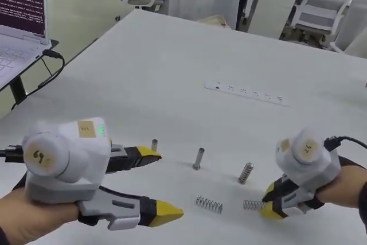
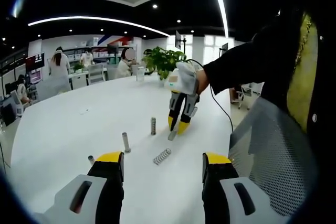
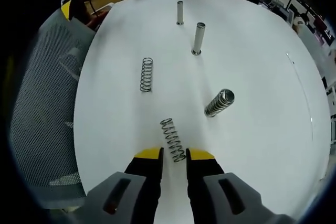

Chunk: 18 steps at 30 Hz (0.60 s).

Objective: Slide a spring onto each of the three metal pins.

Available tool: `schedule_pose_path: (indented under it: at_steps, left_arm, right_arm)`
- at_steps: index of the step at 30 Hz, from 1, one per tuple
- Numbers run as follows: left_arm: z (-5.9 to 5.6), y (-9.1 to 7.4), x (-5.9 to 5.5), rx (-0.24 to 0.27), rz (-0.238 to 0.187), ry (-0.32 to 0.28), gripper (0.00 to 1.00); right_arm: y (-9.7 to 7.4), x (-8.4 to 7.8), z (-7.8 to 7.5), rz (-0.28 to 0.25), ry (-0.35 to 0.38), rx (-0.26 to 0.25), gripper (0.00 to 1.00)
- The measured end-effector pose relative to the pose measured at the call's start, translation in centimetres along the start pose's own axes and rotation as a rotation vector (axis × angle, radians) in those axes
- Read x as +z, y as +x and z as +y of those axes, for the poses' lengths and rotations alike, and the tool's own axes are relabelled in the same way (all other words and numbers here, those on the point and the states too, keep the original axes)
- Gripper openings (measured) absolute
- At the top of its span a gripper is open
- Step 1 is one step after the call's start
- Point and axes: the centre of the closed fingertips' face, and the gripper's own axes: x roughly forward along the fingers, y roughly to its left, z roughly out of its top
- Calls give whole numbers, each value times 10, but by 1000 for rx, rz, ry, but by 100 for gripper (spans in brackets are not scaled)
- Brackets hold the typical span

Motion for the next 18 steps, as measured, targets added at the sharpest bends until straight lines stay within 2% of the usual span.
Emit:
schedule_pose_path:
  at_steps: [10,18]
  left_arm:
    - [0,0,0,-1,-2,-1,55]
    - [-1,0,-1,-4,1,1,54]
  right_arm:
    - [1,-2,-1,17,-87,-24,10]
    - [0,3,1,6,-134,-28,9]
